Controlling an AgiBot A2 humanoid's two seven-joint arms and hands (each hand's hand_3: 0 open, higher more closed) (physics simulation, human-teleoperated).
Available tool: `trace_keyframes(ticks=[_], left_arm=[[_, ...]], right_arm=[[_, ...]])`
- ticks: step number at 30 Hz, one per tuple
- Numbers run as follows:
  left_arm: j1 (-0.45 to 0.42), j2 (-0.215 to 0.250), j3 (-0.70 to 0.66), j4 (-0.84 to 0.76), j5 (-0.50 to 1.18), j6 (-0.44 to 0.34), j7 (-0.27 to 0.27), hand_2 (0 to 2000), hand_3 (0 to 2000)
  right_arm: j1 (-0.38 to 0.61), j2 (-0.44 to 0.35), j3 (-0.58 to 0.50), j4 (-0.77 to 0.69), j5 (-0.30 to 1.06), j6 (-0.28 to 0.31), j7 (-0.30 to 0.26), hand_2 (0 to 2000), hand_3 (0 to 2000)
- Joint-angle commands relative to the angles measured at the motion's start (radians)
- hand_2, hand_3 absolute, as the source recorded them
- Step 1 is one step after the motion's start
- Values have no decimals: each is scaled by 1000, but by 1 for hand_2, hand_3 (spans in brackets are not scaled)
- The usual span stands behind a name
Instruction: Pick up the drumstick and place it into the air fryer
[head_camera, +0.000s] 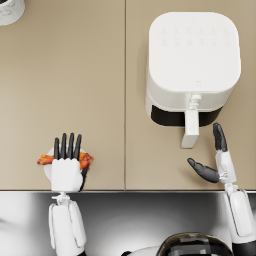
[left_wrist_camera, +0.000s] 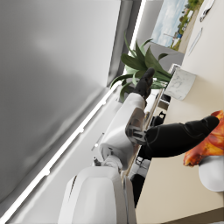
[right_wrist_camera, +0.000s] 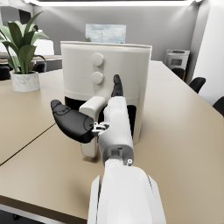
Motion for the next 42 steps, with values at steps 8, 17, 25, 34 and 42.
trace_keyframes(ticks=[8,17,25,34,42], left_arm=[[17,-4,30,121,268,-32,-25,0,0],[56,-7,54,284,295,0,-32,0,0],[84,-16,108,365,299,81,-46,2000,980],[173,-18,172,334,298,398,16,2000,2000],[223,-18,206,84,298,437,121,2000,2000]], right_arm=[[15,-24,-17,-10,0,0,0,0,0],[28,-46,-28,-28,0,0,0,0,0],[40,-66,11,-125,0,0,0,0,0],[81,-98,41,-307,0,0,0,0,0],[176,-149,97,-512,0,0,0,0,0]])
